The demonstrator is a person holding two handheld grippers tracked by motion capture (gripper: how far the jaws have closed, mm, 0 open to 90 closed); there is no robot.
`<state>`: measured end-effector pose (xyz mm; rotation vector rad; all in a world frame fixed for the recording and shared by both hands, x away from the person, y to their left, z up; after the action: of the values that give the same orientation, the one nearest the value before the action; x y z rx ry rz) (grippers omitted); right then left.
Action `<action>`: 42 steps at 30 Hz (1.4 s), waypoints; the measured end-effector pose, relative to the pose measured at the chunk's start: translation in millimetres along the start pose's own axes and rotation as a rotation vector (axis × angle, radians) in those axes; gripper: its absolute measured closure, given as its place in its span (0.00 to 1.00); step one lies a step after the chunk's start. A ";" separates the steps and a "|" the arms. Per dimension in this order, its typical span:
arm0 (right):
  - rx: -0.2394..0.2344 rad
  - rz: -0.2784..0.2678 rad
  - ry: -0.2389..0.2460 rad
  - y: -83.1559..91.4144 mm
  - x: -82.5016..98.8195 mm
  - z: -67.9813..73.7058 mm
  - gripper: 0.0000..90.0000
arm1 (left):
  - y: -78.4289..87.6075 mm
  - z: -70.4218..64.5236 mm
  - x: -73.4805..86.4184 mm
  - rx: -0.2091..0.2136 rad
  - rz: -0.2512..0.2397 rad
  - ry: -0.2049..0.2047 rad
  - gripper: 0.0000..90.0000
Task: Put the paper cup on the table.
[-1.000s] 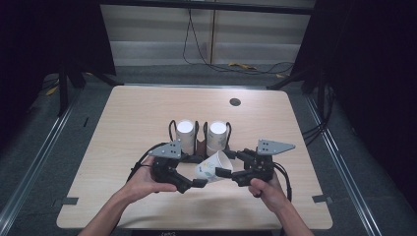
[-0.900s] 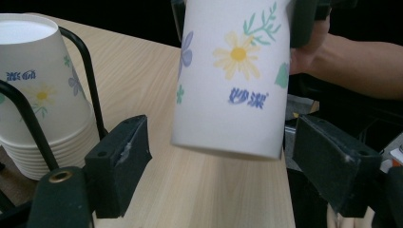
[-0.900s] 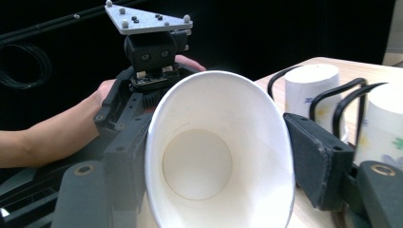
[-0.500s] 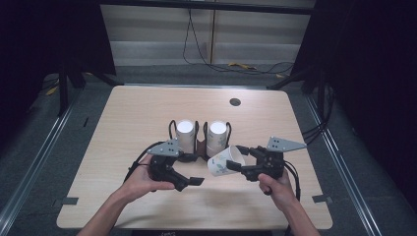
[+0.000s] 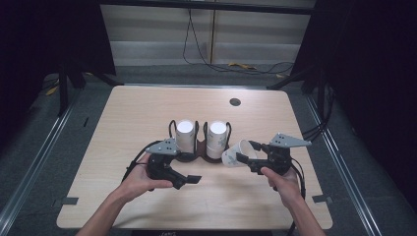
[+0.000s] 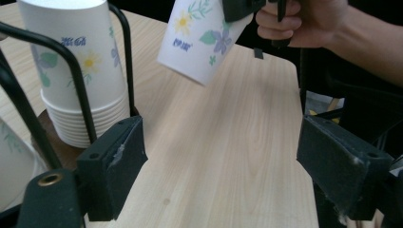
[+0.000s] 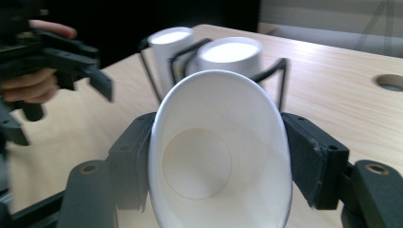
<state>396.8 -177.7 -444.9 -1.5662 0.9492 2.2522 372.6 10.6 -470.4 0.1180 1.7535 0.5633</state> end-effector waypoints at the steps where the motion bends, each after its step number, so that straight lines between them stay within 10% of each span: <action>1: 0.010 0.000 -0.004 2.0 -0.8 -2.7 0.36 | -0.2 0.7 0.6 -0.003 0.002 0.003 0.19; 24: 0.228 0.126 -0.031 1.9 9.4 -60.9 0.36 | 7.5 30.6 12.2 -0.141 0.050 0.067 0.19; 42: 0.381 0.292 -0.026 -2.5 22.3 -102.8 0.35 | 19.3 31.3 30.0 -0.153 0.090 0.058 0.19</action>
<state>466.2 -244.0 -488.0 -1.2964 1.5771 2.0901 389.9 48.3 -493.6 0.0744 1.7606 0.7712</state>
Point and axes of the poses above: each handheld gripper's, and its own axes: y roughly backward along the jaws, x roughly out of its underside, z roughly to its left, the point moved 10 cm from there along -y, roughly forward along the jaws, and after that the axes turned 8 degrees about -x, right-handed, at the moved point
